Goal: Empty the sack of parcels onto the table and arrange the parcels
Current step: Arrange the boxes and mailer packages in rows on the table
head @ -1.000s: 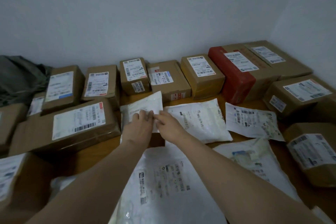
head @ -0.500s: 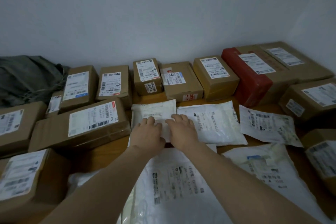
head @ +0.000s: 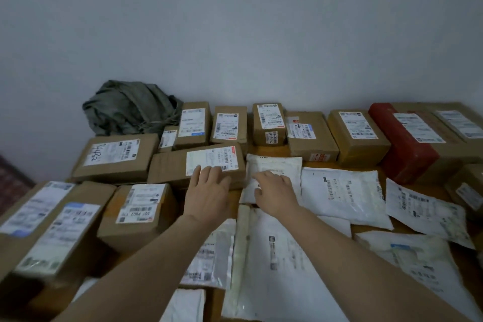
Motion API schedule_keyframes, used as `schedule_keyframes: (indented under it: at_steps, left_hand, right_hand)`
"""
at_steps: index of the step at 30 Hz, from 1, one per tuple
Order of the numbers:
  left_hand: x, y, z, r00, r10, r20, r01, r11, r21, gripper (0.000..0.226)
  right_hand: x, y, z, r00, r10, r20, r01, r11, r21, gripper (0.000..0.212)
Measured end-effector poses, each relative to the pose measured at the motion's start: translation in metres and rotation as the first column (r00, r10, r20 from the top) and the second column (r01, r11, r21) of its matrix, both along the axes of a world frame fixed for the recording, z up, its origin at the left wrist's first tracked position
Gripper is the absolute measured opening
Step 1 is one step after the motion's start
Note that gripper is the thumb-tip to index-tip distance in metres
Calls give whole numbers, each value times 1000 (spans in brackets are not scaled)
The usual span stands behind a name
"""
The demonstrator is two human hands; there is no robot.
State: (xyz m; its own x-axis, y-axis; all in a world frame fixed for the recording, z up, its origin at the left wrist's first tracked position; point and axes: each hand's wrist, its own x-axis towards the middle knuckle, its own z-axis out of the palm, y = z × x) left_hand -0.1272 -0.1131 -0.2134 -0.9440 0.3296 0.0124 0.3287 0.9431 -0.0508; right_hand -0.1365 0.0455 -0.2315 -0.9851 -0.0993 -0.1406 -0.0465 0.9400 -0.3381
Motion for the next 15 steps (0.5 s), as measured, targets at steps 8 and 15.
schedule_keyframes:
  at_steps: [8, 15]
  left_hand:
    - [55, -56, 25, 997, -58, 47, 52, 990, 130, 42]
    - [114, -90, 34, 946, -279, 167, 224, 932, 285, 54]
  right_hand:
    - [78, -38, 51, 991, -87, 99, 99, 987, -126, 46]
    - [158, -62, 88, 982, -162, 99, 176, 971, -159, 46]
